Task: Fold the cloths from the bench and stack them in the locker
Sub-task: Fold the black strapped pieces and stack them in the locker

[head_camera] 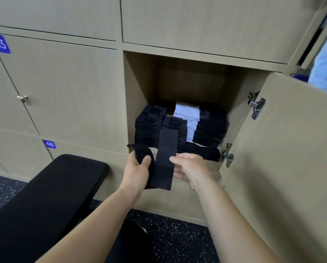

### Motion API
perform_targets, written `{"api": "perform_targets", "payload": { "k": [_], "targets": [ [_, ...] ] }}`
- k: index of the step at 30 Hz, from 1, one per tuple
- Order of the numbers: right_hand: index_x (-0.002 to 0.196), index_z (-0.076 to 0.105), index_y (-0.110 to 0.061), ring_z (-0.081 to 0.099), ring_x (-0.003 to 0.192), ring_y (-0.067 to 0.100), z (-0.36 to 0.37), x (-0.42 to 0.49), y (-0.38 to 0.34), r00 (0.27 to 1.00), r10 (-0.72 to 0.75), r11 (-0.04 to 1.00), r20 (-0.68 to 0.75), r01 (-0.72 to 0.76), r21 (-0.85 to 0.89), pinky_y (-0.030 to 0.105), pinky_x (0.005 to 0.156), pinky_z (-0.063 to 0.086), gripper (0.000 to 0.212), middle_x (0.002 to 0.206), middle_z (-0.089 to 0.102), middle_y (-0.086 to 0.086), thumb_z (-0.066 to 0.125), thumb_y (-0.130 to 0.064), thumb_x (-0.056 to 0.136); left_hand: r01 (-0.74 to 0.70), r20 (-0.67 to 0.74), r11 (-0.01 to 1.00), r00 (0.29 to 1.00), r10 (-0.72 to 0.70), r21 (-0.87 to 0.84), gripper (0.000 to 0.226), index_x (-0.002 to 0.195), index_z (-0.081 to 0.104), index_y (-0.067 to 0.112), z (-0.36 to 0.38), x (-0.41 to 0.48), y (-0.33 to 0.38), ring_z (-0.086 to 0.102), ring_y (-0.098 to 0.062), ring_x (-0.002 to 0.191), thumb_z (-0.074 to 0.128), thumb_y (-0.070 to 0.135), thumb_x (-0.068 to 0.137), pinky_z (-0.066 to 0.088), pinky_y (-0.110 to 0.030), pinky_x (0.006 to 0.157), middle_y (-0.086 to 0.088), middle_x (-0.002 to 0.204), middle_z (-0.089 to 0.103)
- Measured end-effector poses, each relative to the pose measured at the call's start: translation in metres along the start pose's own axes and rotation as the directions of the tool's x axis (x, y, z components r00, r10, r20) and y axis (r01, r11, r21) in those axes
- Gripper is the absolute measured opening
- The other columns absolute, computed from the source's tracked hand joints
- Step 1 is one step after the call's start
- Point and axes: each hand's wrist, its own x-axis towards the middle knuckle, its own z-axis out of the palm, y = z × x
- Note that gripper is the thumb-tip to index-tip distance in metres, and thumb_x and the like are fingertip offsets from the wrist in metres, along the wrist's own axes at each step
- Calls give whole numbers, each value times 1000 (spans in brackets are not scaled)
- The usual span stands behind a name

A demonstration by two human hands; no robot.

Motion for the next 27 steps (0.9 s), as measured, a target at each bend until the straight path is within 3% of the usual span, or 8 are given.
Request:
{"api": "perform_targets", "payload": {
  "k": [2, 4, 5, 8, 14, 18, 21, 27],
  "targets": [
    [89, 67, -10, 70, 79, 23, -8, 6, 0, 999, 25, 1000, -25, -25, 18, 27, 62, 55, 6, 91, 73, 11, 71, -9, 84, -5, -9, 1000, 1000, 5, 2, 19, 121, 47, 23, 4, 4, -3, 66, -32, 97, 48, 21, 101, 59, -51, 73, -9, 111, 65],
    [99, 67, -6, 70, 81, 23, -16, 13, -2, 998, 41, 998, -48, -39, 48, 27, 59, 54, 17, 96, 72, 13, 72, -9, 83, -25, -2, 1000, 1000, 25, 7, 16, 116, 46, 23, 10, 7, -2, 68, -32, 92, 47, 17, 102, 59, -42, 60, -10, 104, 69],
    [101, 66, -5, 70, 80, 23, -21, 17, -4, 997, 43, 998, -67, -39, 59, 27, 58, 54, 20, 95, 72, 13, 72, -9, 83, -32, -5, 999, 999, 32, 3, 14, 113, 48, 23, 13, 10, -2, 69, -31, 90, 46, 15, 102, 59, -41, 62, -10, 101, 71],
    [98, 66, -6, 68, 75, 21, -34, 31, -10, 993, 42, 996, -113, -33, 82, 25, 56, 53, 15, 90, 71, 10, 71, -7, 84, -45, -18, 999, 999, 45, 14, 16, 105, 52, 25, 25, 21, -1, 71, -26, 90, 46, 11, 101, 56, -48, 86, -8, 92, 74],
    [93, 62, -9, 66, 70, 19, -53, 68, -20, 985, 73, 992, -153, -56, 113, 23, 50, 50, 9, 87, 70, 10, 68, -5, 86, -58, 15, 997, 998, 57, 53, 19, 106, 53, 23, 46, 51, 4, 69, -22, 90, 52, 6, 97, 54, -45, 90, -5, 92, 73],
    [93, 61, -9, 67, 72, 20, -61, 96, -19, 982, 75, 993, -171, -59, 98, 23, 49, 51, 8, 90, 70, 11, 65, -5, 88, -57, 36, 998, 998, 56, 25, 26, 116, 51, 22, 54, 73, -2, 70, -9, 76, 53, 4, 97, 55, -33, 75, -6, 98, 72],
    [91, 61, -10, 68, 76, 21, -64, 117, -13, 983, 76, 994, -165, -62, 88, 24, 53, 51, 6, 97, 71, 12, 65, -6, 89, -50, 43, 999, 998, 49, 18, 25, 116, 51, 20, 54, 88, -10, 67, 1, 60, 53, 3, 97, 51, -22, 60, 0, 88, 72],
    [88, 63, -6, 68, 72, 21, -68, 139, -9, 981, 93, 993, -168, -79, 87, 26, 54, 56, 7, 87, 71, 12, 67, 0, 87, 16, 46, 999, 999, -17, 28, 27, 119, 53, 22, 46, 116, -28, 71, -23, 88, 56, 7, 97, 57, -45, 84, -4, 91, 75]
  ]
}}
